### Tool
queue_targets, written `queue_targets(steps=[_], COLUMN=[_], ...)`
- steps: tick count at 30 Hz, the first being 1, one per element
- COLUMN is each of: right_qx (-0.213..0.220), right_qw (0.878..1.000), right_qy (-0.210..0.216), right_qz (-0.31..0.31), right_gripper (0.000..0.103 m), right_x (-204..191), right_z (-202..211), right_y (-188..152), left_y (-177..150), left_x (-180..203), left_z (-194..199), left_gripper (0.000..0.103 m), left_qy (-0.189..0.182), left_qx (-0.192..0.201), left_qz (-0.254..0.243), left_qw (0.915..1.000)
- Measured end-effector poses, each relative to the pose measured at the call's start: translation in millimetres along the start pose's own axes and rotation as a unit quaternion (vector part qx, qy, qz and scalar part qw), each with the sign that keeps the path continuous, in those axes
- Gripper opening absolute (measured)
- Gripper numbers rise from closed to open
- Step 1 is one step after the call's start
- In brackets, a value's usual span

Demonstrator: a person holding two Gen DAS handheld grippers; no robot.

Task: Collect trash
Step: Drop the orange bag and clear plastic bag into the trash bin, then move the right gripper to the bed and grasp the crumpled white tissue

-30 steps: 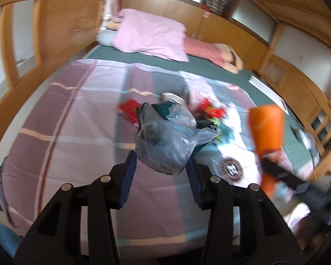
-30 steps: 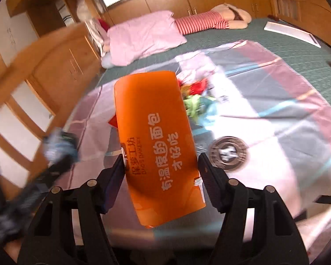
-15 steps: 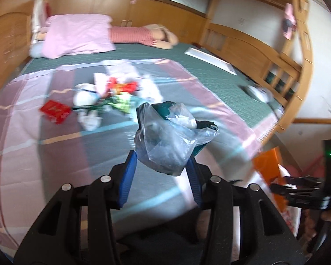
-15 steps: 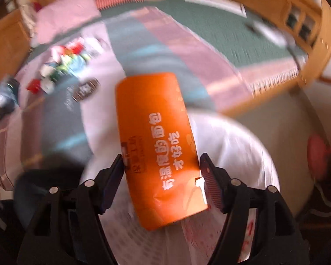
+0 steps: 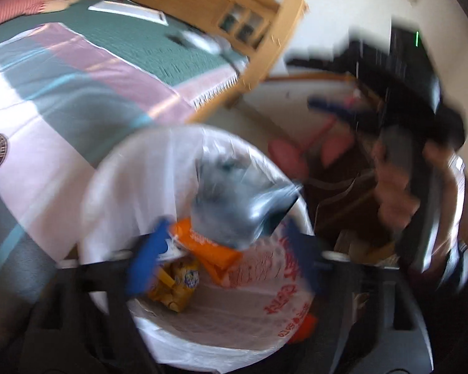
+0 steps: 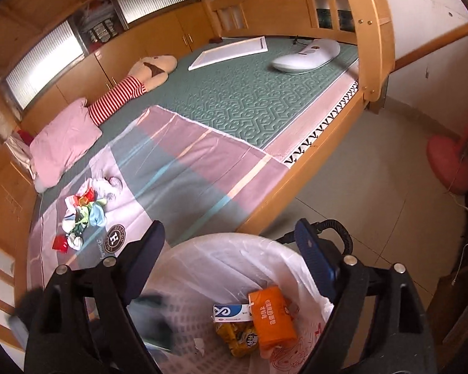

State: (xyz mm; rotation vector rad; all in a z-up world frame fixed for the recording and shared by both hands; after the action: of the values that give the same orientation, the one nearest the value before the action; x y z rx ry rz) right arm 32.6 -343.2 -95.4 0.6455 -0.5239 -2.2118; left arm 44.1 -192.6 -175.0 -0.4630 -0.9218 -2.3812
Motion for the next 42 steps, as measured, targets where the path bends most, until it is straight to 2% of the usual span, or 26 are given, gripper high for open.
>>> queue_targets(steps=[3, 4, 6, 7, 8, 9, 10, 11, 13, 14, 16, 17, 18, 19, 20, 22, 25, 27, 30, 32, 34, 35, 36, 38, 40, 42], right_qx=[0.002, 0.003, 0.004, 0.005, 0.004, 0.001, -0.005, -0.010, -0.025, -0.035, -0.050, -0.060, -0.075, -0.087, -0.099, -0.112, -0.095, -0.109, -0.122, -0.139, -0.179, -0.188, -0.190, -0.194, -0.202, -0.230], right_qw=[1.000, 1.000, 1.000, 1.000, 0.999, 0.998, 0.997, 0.996, 0.989, 0.984, 0.975, 0.968, 0.957, 0.947, 0.937, 0.913, 0.871, 0.849, 0.850, 0.854, 0.861, 0.871, 0.877, 0.883, 0.881, 0.876], right_qy=[0.003, 0.004, 0.009, 0.012, 0.017, 0.023, 0.033, 0.044, 0.075, 0.090, 0.111, 0.124, 0.143, 0.157, 0.168, 0.178, 0.144, 0.112, 0.078, 0.057, 0.067, 0.092, 0.103, 0.114, 0.116, 0.127], right_qz=[0.008, 0.010, 0.020, 0.028, 0.040, 0.052, 0.069, 0.082, 0.121, 0.148, 0.187, 0.211, 0.242, 0.265, 0.289, 0.349, 0.460, 0.506, 0.507, 0.498, 0.472, 0.445, 0.430, 0.412, 0.411, 0.404], right_gripper=[0.084, 0.084, 0.084, 0.084, 0.084, 0.084, 0.084, 0.084, 0.084, 0.084, 0.084, 0.084, 0.084, 0.084, 0.084, 0.084, 0.084, 0.084, 0.084, 0.084, 0.084, 0.084, 0.078, 0.074, 0.072, 0.071], right_x=[-3.9, -6.5, -19.6, -29.9, -43.8, -58.3, -78.6, -95.6, -147.0, -181.3, -233.9, -265.1, -306.0, -337.3, -369.9, -438.7, -525.8, -559.4, -589.0, -597.6, -599.2, -599.7, -599.4, -594.1, -590.9, -580.3], right_z=[-4.0, -3.9, -6.0, -8.2, -11.6, -15.8, -22.5, -28.9, -48.6, -62.8, -84.4, -97.2, -112.9, -125.1, -138.5, -168.5, -221.3, -260.0, -309.8, -337.1, -358.2, -360.7, -360.7, -356.6, -347.9, -331.7], right_y=[1.2, 2.3, 5.3, 6.9, 7.8, 7.8, 6.1, 4.2, -4.8, -12.4, -26.3, -35.9, -49.5, -61.5, -74.6, -105.9, -152.1, -175.8, -180.5, -179.0, -179.2, -175.4, -173.8, -172.4, -176.3, -189.0], left_y=[2.5, 8.0, 21.3, 27.2, 31.9, 32.3, 31.2, 26.3, 10.7, -4.7, -40.8, -71.9, -89.8, -113.5, -125.4, -143.2, -161.1, -172.6, -174.1, -169.7, -167.3, -167.4, -168.3, -170.7, -174.9, -176.1], left_x=[-9.2, -17.6, -51.5, -72.0, -100.6, -130.9, -157.9, -190.2, -237.7, -262.8, -299.7, -320.5, -331.6, -342.9, -344.9, -347.5, -346.3, -344.5, -334.6, -328.1, -324.2, -322.6, -322.7, -323.8, -326.6, -327.3], left_z=[5.5, 16.5, 54.5, 74.1, 99.2, 123.5, 144.7, 173.8, 224.9, 253.2, 297.5, 322.4, 337.1, 353.4, 362.4, 387.2, 403.0, 408.4, 416.3, 421.7, 428.4, 431.1, 432.6, 432.2, 430.8, 428.3], left_gripper=[0.091, 0.092, 0.096, 0.097, 0.097, 0.097, 0.097, 0.097, 0.097, 0.098, 0.099, 0.099, 0.099, 0.099, 0.099, 0.099, 0.099, 0.099, 0.099, 0.099, 0.099, 0.099, 0.099, 0.099, 0.099, 0.099], left_qy=[0.019, 0.023, 0.059, 0.086, 0.134, 0.189, 0.242, 0.304, 0.376, 0.399, 0.420, 0.435, 0.446, 0.464, 0.471, 0.472, 0.471, 0.475, 0.495, 0.515, 0.534, 0.542, 0.543, 0.530, 0.518, 0.513], left_qx=[0.003, 0.014, 0.059, 0.077, 0.092, 0.099, 0.102, 0.108, 0.132, 0.151, 0.186, 0.206, 0.209, 0.209, 0.211, 0.245, 0.265, 0.264, 0.260, 0.263, 0.261, 0.260, 0.259, 0.260, 0.259, 0.259], left_qz=[0.009, 0.018, 0.045, 0.064, 0.096, 0.132, 0.164, 0.200, 0.255, 0.292, 0.361, 0.411, 0.434, 0.464, 0.477, 0.496, 0.509, 0.512, 0.503, 0.482, 0.464, 0.459, 0.458, 0.467, 0.481, 0.486], left_qw=[0.9998, 0.9995, 0.9955, 0.9913, 0.9821, 0.9680, 0.9508, 0.9251, 0.8810, 0.8561, 0.8112, 0.7745, 0.7545, 0.7249, 0.7111, 0.6862, 0.6696, 0.6657, 0.6586, 0.6585, 0.6570, 0.6541, 0.6543, 0.6583, 0.6578, 0.6580])
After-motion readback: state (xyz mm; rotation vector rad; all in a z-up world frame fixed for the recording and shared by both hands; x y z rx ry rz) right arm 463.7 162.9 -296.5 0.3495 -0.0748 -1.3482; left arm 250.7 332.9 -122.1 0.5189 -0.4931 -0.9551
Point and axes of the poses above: each gripper's, at about its wrist camera, not at the fingertips, and z roughly against the way its jaws point, x to its right, y to its top, the point moved 9 cm from there along -z, roughly the way its jaws point, and after that the axes turned 6 degrees about -x, right-handed, at the moved point
